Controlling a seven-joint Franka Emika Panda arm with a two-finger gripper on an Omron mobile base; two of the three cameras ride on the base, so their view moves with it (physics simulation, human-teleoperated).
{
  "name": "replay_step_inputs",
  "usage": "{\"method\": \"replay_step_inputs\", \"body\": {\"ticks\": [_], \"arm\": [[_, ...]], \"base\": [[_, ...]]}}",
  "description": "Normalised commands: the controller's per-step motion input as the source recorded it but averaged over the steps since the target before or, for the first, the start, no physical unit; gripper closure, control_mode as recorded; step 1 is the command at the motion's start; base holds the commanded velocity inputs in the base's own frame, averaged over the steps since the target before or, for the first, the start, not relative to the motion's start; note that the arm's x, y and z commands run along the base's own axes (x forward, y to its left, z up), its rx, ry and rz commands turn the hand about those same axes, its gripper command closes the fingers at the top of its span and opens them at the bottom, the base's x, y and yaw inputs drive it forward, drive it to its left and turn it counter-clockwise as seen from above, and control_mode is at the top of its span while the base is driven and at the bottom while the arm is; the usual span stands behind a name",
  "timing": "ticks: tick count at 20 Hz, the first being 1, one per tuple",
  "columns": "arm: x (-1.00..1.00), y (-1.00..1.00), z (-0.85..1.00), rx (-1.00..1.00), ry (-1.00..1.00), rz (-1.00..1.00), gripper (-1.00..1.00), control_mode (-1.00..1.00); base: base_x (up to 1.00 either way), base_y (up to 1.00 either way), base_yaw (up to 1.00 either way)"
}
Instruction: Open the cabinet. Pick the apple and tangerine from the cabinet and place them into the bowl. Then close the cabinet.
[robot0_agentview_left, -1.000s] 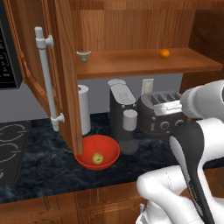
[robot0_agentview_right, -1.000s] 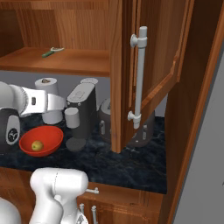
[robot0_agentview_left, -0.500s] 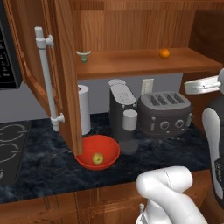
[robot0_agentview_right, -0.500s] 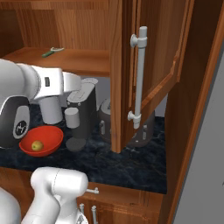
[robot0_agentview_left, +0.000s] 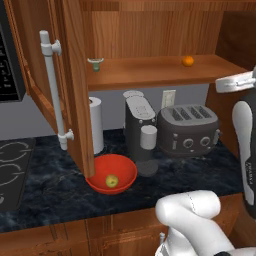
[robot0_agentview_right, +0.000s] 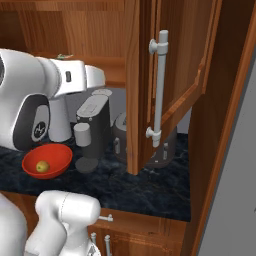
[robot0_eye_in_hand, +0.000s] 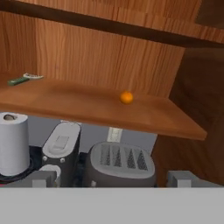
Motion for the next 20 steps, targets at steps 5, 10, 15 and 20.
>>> {"method": "replay_step_inputs", "body": {"ticks": [5, 10, 15, 20], "arm": [[0.75, 0.0, -0.01, -0.03, 0.0, 0.0, -1.0, -1.0], [0.64, -0.09, -0.01, 0.0, 0.0, 0.0, -1.0, -1.0], [0.47, -0.09, 0.0, 0.0, 0.0, -0.02, -1.0, -1.0], [0.28, -0.02, 0.0, 0.0, 0.0, -0.1, -1.0, -1.0]], "base": [[0.0, 0.0, 0.0], [0.0, 0.0, 0.0], [0.0, 0.0, 0.0], [0.0, 0.0, 0.0]]}}
